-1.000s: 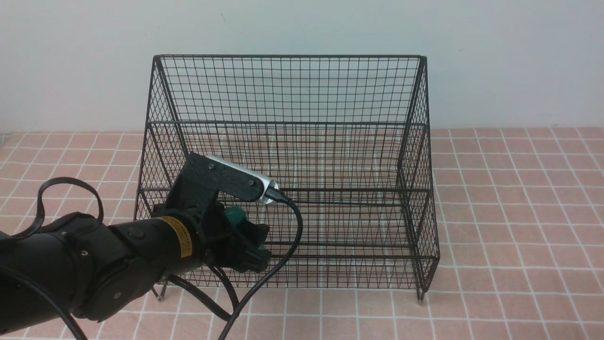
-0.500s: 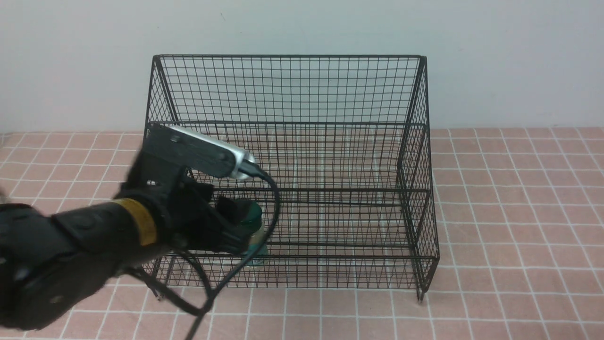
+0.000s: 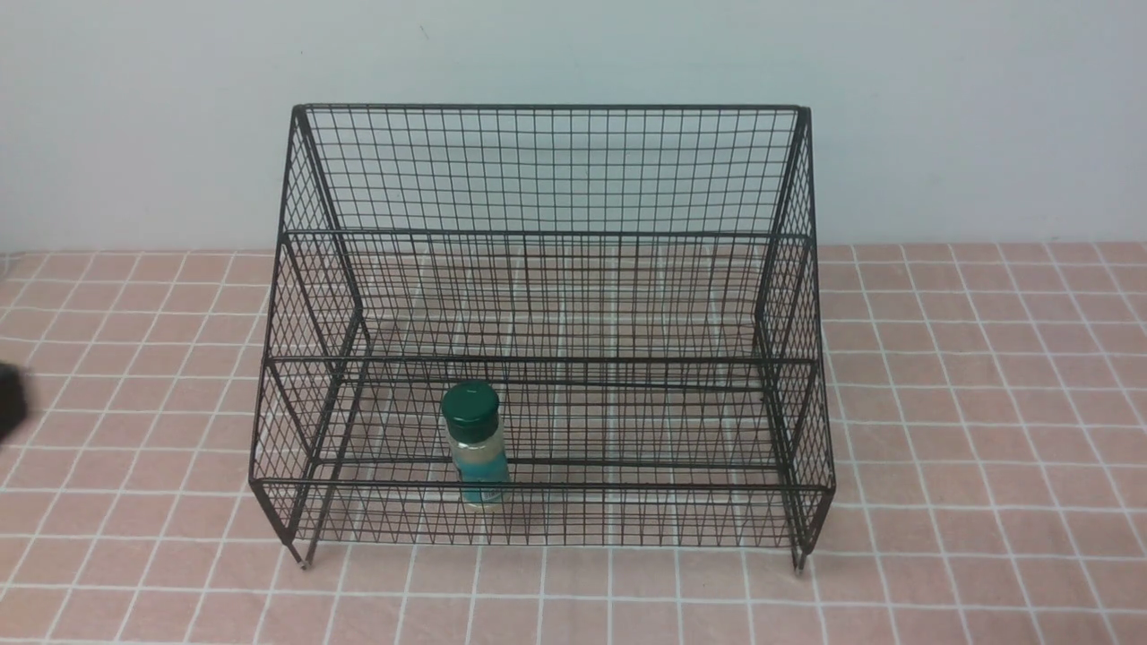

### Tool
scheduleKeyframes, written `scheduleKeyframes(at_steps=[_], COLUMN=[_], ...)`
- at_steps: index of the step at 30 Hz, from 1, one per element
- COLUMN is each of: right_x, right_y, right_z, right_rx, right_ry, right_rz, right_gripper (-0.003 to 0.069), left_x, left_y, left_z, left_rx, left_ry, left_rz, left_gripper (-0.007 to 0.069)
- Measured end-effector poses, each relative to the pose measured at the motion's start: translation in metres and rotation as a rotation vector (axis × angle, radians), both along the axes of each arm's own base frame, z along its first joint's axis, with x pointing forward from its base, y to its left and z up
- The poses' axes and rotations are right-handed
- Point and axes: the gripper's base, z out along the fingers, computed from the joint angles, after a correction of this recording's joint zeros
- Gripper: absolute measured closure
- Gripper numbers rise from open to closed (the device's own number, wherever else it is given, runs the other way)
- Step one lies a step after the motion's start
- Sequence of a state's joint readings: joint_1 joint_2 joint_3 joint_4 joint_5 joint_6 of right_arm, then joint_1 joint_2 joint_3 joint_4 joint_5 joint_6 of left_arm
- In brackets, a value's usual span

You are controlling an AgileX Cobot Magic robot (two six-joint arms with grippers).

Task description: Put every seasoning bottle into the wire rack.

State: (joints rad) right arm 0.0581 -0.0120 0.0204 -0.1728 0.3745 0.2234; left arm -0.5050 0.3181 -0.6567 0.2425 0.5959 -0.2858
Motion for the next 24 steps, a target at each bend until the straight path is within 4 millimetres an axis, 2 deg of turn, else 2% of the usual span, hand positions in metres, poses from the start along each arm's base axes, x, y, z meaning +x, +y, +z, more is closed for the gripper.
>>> scheduleKeyframes(at_steps=[4,8,15,24], right_x=[0.000,0.000,0.000,0.000], right_y=[0.000,0.000,0.000,0.000], right_z=[0.000,0.000,0.000,0.000], right_rx=[0.000,0.000,0.000,0.000], right_ry=[0.000,0.000,0.000,0.000], right_rz=[0.000,0.000,0.000,0.000], right_gripper=[0.0674,0.0674,0.0674,0.0674], left_x=[-0.040,-0.065,-0.069,-0.069], left_y=[0.022,0.038,0.042,0.041], left_z=[0.004,-0.004,-0.014,-0.015], left_rx=[-0.090,-0.127,-0.101,-0.108], left_ry=[-0.151,-0.184,-0.105,-0.089], left_rz=[0.004,0.021,0.042,0.033], left_gripper=[0.0631,0.0631,0.0631,0.0631])
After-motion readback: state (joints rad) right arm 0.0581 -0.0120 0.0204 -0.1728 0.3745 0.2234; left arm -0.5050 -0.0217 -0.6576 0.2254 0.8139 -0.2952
